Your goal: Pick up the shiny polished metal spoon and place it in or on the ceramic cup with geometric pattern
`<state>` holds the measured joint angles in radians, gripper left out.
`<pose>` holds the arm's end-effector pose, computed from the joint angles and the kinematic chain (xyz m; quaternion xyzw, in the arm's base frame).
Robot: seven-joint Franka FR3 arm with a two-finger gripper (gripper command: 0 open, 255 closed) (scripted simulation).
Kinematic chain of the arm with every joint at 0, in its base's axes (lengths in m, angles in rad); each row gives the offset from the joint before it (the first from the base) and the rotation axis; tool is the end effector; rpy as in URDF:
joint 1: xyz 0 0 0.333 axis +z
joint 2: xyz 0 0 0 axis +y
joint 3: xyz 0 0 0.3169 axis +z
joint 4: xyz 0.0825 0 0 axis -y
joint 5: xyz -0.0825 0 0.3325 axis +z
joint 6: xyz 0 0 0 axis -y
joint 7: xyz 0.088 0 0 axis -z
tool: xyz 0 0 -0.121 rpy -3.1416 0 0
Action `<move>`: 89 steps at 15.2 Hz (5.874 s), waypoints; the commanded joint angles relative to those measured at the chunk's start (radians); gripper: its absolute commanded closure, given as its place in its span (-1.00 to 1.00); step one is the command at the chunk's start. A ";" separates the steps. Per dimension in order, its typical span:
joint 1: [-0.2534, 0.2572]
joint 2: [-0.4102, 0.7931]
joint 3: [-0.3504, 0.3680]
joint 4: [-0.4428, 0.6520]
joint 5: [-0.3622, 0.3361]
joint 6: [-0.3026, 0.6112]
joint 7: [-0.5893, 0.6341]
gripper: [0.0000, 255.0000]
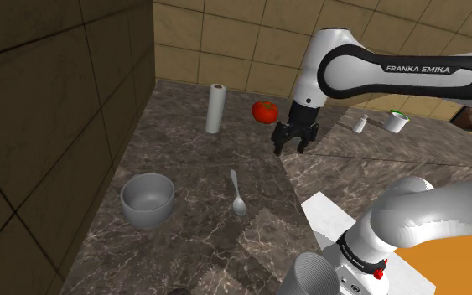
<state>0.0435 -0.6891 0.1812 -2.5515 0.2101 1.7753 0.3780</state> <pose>0.2716 0.0895 0.4817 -0.9901 0.1253 0.0562 0.0299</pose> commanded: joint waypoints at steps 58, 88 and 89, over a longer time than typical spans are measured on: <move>0.026 0.279 0.186 0.096 0.190 0.298 0.364 1.00; 0.115 0.796 0.440 0.779 -0.085 0.190 0.879 1.00; 0.133 0.838 0.447 0.825 -0.115 0.183 0.910 1.00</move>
<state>0.1637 0.1103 0.6220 -1.7690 0.1230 1.9653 1.2587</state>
